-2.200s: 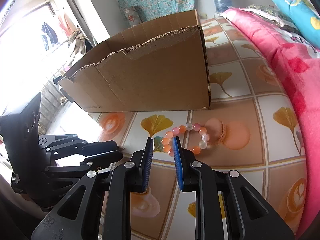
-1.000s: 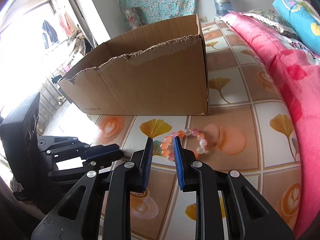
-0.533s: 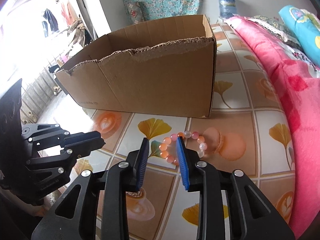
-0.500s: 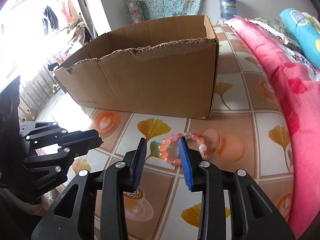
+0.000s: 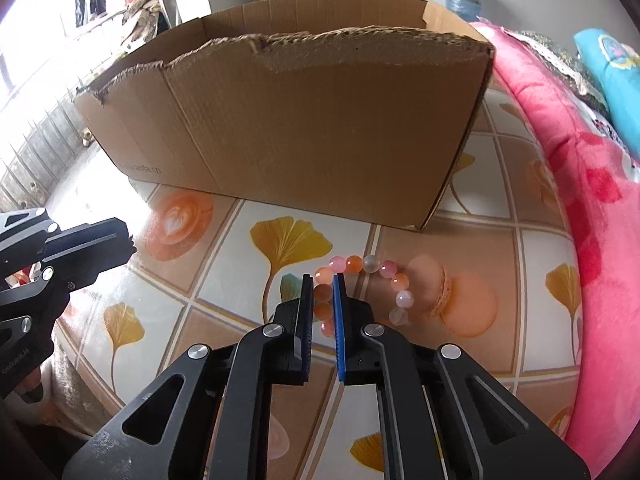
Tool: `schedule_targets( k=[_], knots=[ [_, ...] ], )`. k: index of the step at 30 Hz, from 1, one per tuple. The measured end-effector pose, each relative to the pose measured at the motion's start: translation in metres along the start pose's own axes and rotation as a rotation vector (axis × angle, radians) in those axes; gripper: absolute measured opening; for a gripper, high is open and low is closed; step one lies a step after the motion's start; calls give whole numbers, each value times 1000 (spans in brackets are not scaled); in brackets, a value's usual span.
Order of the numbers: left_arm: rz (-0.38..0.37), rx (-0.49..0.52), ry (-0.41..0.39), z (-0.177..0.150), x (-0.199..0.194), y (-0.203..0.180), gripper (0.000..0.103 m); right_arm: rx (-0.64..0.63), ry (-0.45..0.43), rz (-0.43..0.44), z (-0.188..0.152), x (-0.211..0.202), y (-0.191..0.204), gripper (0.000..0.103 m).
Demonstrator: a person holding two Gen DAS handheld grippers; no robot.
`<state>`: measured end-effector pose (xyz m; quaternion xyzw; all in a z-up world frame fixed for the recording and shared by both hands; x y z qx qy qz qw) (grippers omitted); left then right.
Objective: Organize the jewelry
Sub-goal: 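Carry the bracelet and earring over the box with both tools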
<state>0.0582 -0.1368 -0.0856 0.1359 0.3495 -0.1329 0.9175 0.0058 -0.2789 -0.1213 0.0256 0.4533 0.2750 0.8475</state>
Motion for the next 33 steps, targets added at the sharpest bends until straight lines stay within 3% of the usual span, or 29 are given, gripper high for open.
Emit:
schedule_targets(
  k=[9,16,20,24,26,29,33],
  knots=[
    [-64,-37,-87,46,-35,21,8,300,-278,264,31,-78,-42,7],
    [-120,-68,-128,103,-50,50,8,184,-386,252,95,-130,-30,7],
    [-170,-79,-76,140,-31,66,8,92,-372,294,135,-131,-12,7],
    [-205,-72,54,165,20,72,8,41,-234,374,158,-96,7,7],
    [-241,-96,190,168,58,74,8,46,-152,398,163,-72,11,7],
    [-284,-152,376,158,114,75,8,52,-41,408,164,-38,13,7],
    [-282,-168,548,139,169,72,8,50,50,400,155,-10,12,8]
  ],
)
Point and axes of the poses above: each gripper's, at about its wrist camera, not at the fingertips, and x roughly the way its jaws point, y to its left, z to its top, the point moved 8 cm from there along x, roughly the way its jaws point, and after that the axes turned 15 degrees about z, right-handed, at the moved point
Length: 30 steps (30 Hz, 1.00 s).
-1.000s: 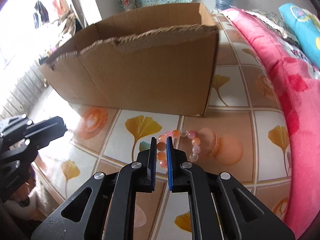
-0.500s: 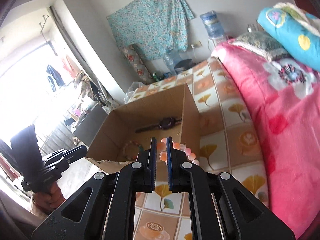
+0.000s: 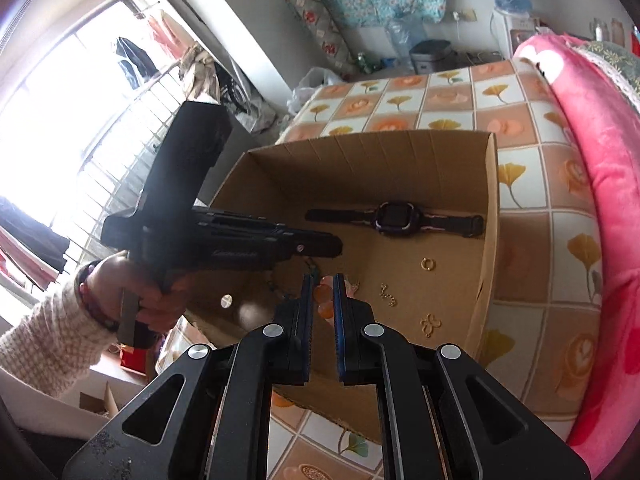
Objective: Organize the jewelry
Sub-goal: 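Carry the bracelet and earring over the box with both tools, then open both tools to drop the earring and bracelet into the box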
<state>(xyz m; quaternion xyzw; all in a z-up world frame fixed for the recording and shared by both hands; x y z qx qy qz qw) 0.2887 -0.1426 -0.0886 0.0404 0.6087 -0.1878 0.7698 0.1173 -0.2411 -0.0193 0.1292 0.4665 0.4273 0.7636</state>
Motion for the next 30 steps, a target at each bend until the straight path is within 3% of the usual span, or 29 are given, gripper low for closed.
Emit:
schedule_targets(
  k=[4,7,14,17,19,25,28,30],
  knots=[
    [25,-29,116,4,34,11,8,2,58,-12,-8,7,-7,8],
    [46,-40,147,6,43,17,8,6,92,-7,-14,9,-8,8],
    [65,-31,147,6,45,15,9,9,144,-7,-17,14,-14,8],
    [71,-42,159,5,47,17,20,9,159,-17,-15,17,-12,8],
    [65,-50,154,6,45,18,21,9,170,-22,-16,18,-11,8],
    [53,-58,44,8,5,25,29,13,210,-3,-18,27,-1,8],
    [55,-45,-53,-1,-28,31,41,-6,228,-42,-18,30,0,12],
    [65,-45,-110,-12,-50,35,50,-5,238,-64,-20,31,-1,21]
  ],
)
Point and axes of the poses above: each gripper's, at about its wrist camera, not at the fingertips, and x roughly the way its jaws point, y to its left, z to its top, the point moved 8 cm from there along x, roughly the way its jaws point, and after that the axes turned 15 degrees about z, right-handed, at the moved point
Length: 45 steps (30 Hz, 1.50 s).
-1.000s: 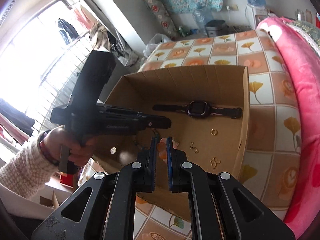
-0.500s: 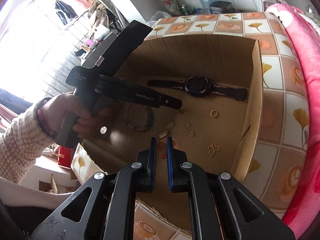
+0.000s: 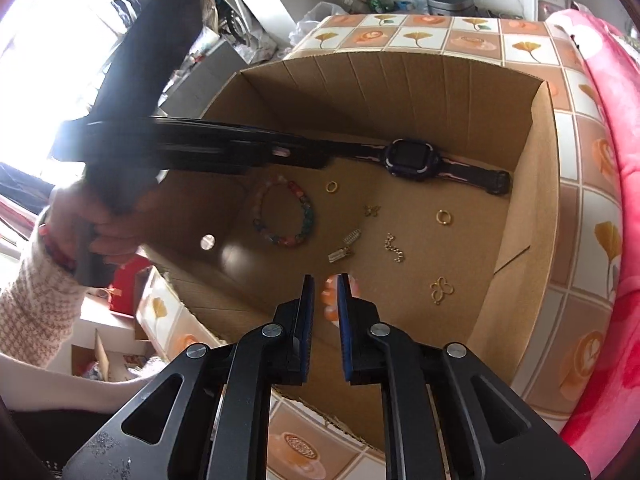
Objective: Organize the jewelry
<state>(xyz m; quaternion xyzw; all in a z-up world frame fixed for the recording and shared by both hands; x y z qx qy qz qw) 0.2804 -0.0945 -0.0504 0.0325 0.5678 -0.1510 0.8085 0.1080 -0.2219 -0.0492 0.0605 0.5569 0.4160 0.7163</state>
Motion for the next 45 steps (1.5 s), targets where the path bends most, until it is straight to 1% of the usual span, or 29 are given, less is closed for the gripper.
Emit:
schedule_targets(
  k=[2,4,6,7,9,10,12,13,14,15,16,18,20,22,23,26,28,30,34,39,42,45],
  knots=[
    [14,-9,-49,-8,-17,4,54,-2,-2,-27,-1,-1,-1,22],
    [36,-18,-93,-17,-33,10,55,-27,-21,-85,-1,-6,1,22],
    [53,-29,-153,-29,-52,18,58,-52,-60,-110,-2,-16,9,22],
    [65,-36,-180,-27,-60,24,59,-63,-90,-116,-3,-22,13,23],
    [106,-59,-245,-41,-82,41,66,-72,-159,-133,-4,-41,16,32],
    [125,-75,-272,-46,-83,47,68,-74,-211,-162,-5,-55,17,35],
    [153,-123,-317,-60,-93,63,78,-66,-322,-256,-12,-83,11,51],
    [160,-154,-329,-68,-97,72,80,-52,-360,-291,-16,-90,6,53],
    [166,-186,-332,-73,-96,78,82,-23,-393,-323,-23,-96,-3,54],
    [171,-223,-318,-82,-90,85,83,32,-407,-329,-31,-97,-15,54],
    [164,-251,-291,-87,-82,91,83,85,-414,-309,-37,-93,-26,54],
    [129,-301,-214,-98,-58,95,83,204,-419,-233,-47,-81,-48,54],
    [81,-325,-156,-105,-39,90,83,295,-399,-162,-54,-65,-65,54],
    [-17,-327,-124,-108,-27,76,83,343,-374,-69,-57,-48,-68,52],
    [-27,-345,-124,-110,-25,73,84,357,-371,-32,-58,-42,-67,50],
    [0,-358,-150,-112,-25,70,85,338,-373,-82,-57,-40,-61,50],
    [10,-366,-156,-114,-27,68,85,339,-375,-97,-58,-39,-59,50],
    [29,-347,-152,-118,-28,63,85,345,-370,-110,-61,-41,-57,50],
    [22,-345,-138,-136,-33,59,85,346,-365,-127,-73,-50,-50,50],
    [16,-346,-135,-161,-46,56,85,358,-359,-117,-95,-52,-35,50],
    [8,-352,-138,-175,-54,52,85,363,-378,-105,-107,-54,-29,50],
    [19,-332,-148,-182,-49,50,86,396,-404,-84,-113,-49,-34,51]
  ],
)
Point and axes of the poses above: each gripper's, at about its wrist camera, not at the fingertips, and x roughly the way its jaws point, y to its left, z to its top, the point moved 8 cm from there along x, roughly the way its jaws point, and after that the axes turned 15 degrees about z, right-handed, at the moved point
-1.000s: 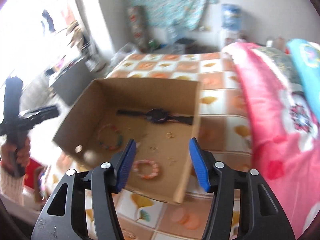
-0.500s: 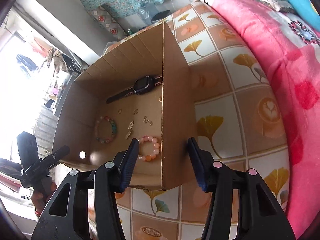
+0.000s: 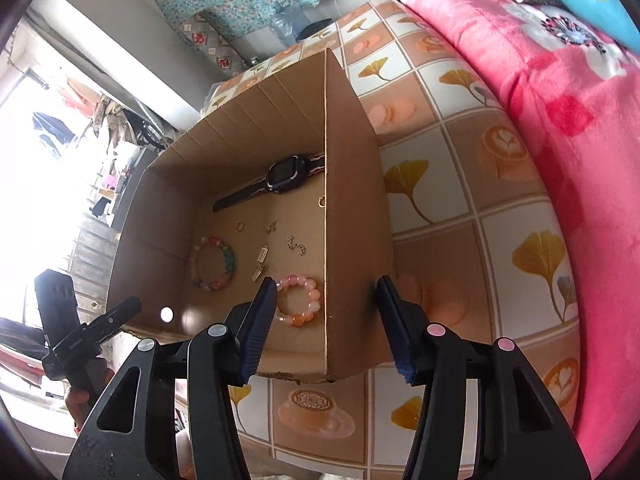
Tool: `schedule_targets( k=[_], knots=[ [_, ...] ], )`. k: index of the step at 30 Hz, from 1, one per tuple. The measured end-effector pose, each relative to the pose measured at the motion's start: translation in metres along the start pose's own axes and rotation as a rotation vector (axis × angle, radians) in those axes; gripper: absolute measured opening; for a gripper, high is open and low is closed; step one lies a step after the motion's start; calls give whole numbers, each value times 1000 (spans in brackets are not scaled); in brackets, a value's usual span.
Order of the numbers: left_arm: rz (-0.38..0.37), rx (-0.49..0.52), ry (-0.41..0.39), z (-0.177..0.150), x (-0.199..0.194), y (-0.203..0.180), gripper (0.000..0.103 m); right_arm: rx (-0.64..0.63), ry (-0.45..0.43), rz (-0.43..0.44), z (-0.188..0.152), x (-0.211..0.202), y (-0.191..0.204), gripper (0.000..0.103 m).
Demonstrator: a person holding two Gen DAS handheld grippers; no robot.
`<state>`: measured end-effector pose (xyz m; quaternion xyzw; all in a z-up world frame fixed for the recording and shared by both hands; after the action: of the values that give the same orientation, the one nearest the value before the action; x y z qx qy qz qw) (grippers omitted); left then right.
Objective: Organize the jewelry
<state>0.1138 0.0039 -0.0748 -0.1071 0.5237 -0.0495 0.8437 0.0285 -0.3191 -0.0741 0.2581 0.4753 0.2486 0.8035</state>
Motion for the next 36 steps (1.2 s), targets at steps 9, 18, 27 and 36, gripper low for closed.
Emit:
schedule_targets(
  k=[9,18,27,36],
  knots=[
    [210,54,-305,-9,-71,9,91,-161,-209,-228,-17,-59,24,68],
    [407,119,-362,-41,-99,-12,98,-380,-197,-266,-68,-39,85,92],
    [449,198,-232,-53,-58,-42,98,-358,-166,-347,-73,-13,91,95],
    [436,168,-197,-51,-52,-49,98,-347,-148,-386,-72,-7,85,95]
  ],
)
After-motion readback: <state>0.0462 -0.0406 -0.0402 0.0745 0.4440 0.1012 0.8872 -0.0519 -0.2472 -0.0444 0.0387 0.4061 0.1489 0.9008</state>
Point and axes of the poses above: each gripper's, at about its wrist camera, not at the fingertips, and x roughly the way its jaws point, y to its left, z to its top, the point moved 8 cm from there along x, roughly the way its jaws point, and after that the axes turned 15 degrees about z, right-handed, at the moved point
